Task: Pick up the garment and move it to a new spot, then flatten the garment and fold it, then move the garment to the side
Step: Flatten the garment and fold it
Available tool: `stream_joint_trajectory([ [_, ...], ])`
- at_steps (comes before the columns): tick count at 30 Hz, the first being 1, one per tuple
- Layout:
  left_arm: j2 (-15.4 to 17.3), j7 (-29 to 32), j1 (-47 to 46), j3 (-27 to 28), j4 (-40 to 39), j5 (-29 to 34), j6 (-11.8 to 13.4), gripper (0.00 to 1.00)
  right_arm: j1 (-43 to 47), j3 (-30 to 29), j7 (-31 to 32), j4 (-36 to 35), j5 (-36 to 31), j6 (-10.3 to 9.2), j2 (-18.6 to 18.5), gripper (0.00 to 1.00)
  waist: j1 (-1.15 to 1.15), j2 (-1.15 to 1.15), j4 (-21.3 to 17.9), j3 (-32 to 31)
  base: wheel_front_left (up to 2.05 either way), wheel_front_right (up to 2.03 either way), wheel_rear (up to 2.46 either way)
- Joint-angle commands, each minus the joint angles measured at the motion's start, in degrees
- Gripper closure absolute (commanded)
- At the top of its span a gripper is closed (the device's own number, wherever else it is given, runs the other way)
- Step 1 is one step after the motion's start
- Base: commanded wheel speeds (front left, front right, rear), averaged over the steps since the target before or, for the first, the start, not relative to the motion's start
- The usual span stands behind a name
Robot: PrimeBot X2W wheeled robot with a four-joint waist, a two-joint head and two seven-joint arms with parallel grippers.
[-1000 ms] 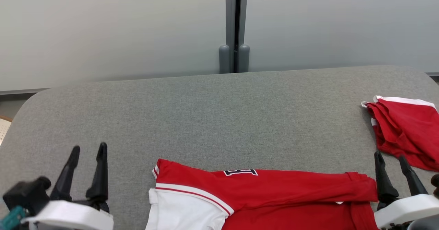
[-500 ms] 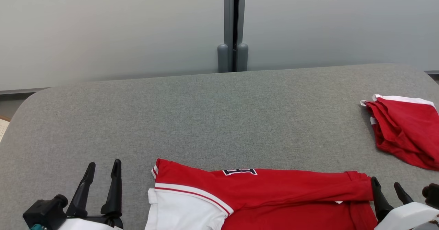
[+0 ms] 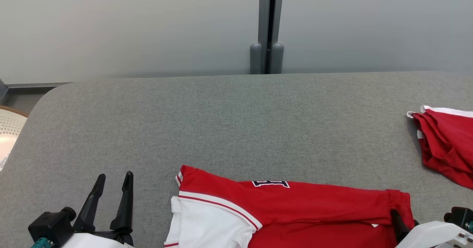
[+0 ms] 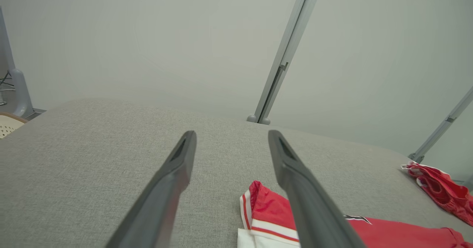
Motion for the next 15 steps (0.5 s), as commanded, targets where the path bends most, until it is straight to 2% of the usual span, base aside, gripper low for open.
stream_joint_trajectory([
  [1,0.30,0.11,-1.05,0.01,-0.14,0.22,-0.04,0.00,-0.92,0.06,0.02,1.74,1.13,0.00,0.23,0.00,0.00,0.00,0.67,0.22,0.00,0.00,0.00],
  [4,0.57,0.51,-1.22,-0.05,-0.33,0.21,0.32,0.00,-2.38,0.89,-0.08,5.99,3.47,0.01,1.20,0.02,0.00,0.00,1.90,0.39,0.00,0.00,0.00],
  [5,0.66,0.51,-1.23,-0.06,-0.41,0.19,0.35,0.00,-2.70,1.29,-0.07,6.98,4.13,0.01,1.48,0.42,0.00,0.00,2.17,0.39,0.00,0.00,0.00],
  [6,0.73,0.59,-1.17,-0.02,-0.47,0.16,0.37,0.00,-2.98,1.56,0.03,7.67,4.79,0.01,1.71,0.64,0.00,0.00,2.39,0.36,0.00,0.00,0.00],
  [7,0.75,0.65,-1.12,0.01,-0.55,0.11,0.42,0.00,-3.33,2.04,-0.08,8.27,5.51,0.01,1.89,1.00,0.00,0.00,2.61,0.34,0.00,0.00,0.00],
  [10,0.96,0.81,-0.85,0.05,-0.66,-0.07,0.63,0.00,-3.96,3.22,0.96,9.61,7.70,-0.01,1.95,1.00,0.00,0.00,3.07,0.14,0.00,0.00,0.00],
  [15,1.08,0.86,0.16,0.17,-0.78,-0.37,1.04,0.00,-5.37,5.34,2.61,8.36,10.15,0.00,-0.04,1.00,0.00,0.00,2.80,-0.18,0.00,0.00,0.00],
])
